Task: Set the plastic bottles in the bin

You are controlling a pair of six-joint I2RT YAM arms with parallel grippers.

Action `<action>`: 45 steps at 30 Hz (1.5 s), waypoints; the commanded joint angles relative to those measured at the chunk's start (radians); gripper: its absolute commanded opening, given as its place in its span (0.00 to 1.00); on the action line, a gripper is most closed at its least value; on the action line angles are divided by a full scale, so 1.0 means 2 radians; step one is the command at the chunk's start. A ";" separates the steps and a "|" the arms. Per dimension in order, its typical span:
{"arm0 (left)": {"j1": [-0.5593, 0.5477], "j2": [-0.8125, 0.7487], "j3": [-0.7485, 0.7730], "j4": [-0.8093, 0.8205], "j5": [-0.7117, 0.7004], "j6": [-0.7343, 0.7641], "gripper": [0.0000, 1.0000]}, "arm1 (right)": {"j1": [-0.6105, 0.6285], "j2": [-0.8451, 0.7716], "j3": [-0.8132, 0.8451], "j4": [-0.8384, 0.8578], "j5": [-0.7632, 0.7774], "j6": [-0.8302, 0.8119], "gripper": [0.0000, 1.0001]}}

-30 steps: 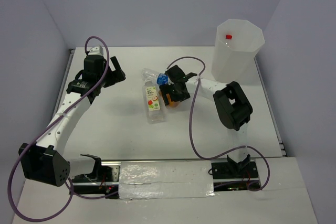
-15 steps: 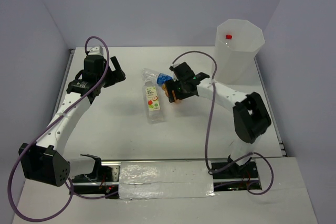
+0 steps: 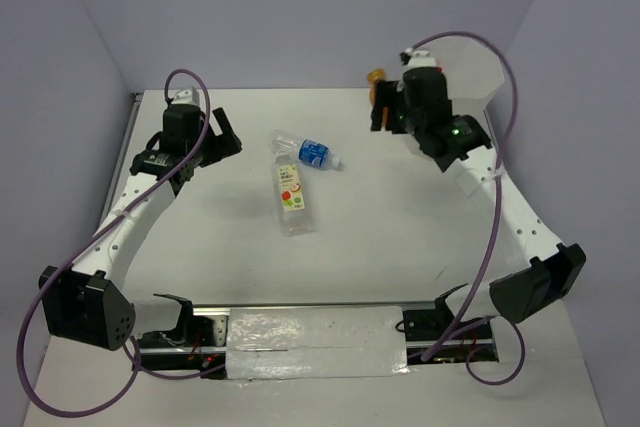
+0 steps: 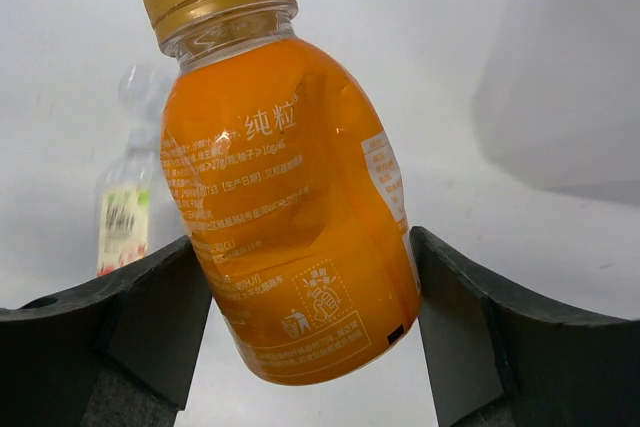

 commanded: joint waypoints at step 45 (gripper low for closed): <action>0.014 -0.025 0.036 -0.037 -0.124 -0.048 1.00 | 0.148 0.151 0.082 0.006 0.041 0.126 0.99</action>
